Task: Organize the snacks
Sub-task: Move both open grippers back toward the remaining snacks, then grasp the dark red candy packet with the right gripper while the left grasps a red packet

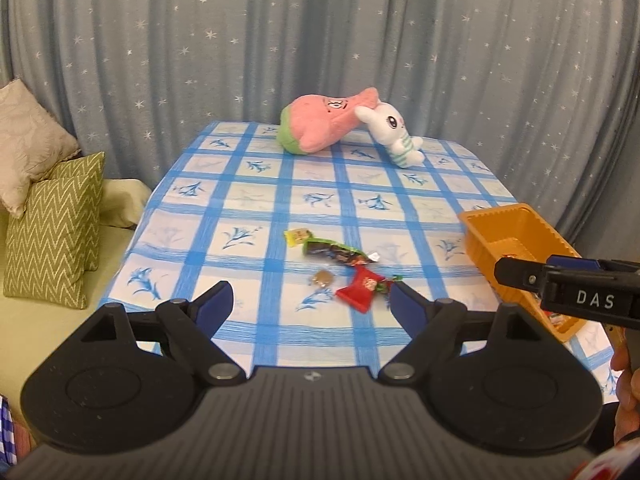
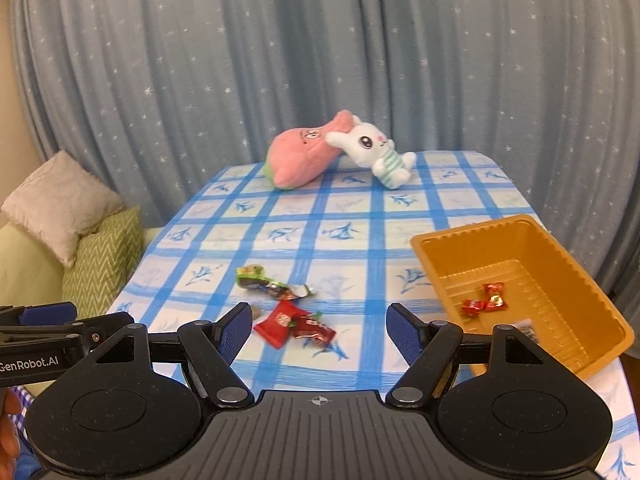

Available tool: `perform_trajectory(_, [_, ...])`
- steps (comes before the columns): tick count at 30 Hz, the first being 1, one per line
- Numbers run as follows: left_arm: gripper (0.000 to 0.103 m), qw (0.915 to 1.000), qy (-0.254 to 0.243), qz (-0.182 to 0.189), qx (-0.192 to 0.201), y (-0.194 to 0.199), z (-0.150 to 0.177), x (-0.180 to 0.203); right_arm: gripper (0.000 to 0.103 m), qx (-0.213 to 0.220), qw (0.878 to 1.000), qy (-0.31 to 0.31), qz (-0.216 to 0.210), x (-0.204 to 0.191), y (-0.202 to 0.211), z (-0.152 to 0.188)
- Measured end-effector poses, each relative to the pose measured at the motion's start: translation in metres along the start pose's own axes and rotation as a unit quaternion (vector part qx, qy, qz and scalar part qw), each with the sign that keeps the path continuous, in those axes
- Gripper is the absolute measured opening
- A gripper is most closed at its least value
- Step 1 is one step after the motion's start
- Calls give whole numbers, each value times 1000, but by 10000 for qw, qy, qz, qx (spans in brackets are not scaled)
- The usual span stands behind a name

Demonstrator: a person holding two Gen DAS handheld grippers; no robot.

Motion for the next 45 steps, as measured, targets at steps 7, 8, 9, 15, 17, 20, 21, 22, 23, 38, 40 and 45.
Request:
perform_trajectory(7, [84, 10000, 34, -24, -62, -12, 2, -15, 74, -114, 9998, 142, -69, -15, -19, 3])
perform_trajectory(8, [84, 10000, 31, -22, -76, -15, 2, -16, 74, -135, 9998, 157, -77, -16, -22, 4])
perform_trajectory(9, [84, 9999, 27, -21, -96, -19, 3, -17, 74, -158, 9997, 164, -85, -17, -26, 5])
perform_trajectory(15, [84, 9997, -39, 35, -242, -45, 7, -24, 74, -279, 9995, 140, -70, -13, -48, 11])
perform_trajectory(17, [84, 9995, -70, 47, -306, -56, 9, -25, 74, -332, 9994, 114, -66, -9, -56, 14])
perform_trajectory(20, [84, 9991, -121, 74, -403, -74, 12, -25, 74, -419, 9990, 124, -77, -4, -70, 17])
perform_trajectory(21, [84, 9989, -132, 87, -438, -79, 13, -25, 74, -459, 9988, 128, -63, -2, -76, 18])
perform_trajectory(22, [84, 9987, -147, 105, -469, -85, 13, -25, 74, -490, 9987, 119, -50, 0, -81, 19])
perform_trajectory(23, [84, 9986, -163, 107, -495, -90, 14, -24, 74, -524, 9986, 105, -46, 2, -87, 20])
perform_trajectory(38, [84, 9966, -395, 153, -706, -157, 19, -21, 73, -737, 9971, 109, -134, 11, -151, 32])
perform_trajectory(40, [84, 9964, -402, 172, -725, -163, 21, -20, 64, -748, 9970, 101, -166, 12, -158, 33])
perform_trajectory(45, [83, 9957, -457, 244, -772, -177, 27, -16, 55, -735, 9970, 36, -235, 17, -170, 36])
Point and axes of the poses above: each gripper's, at about its wrist camera, not at the fingertips, and y roughly against the way its jaws point, x to its right, z to its underside, the point moved 3 cm from there along -y, roughly the way its jaws point, and after that the axes turned 3 degrees about y, right-handed, at the moved point
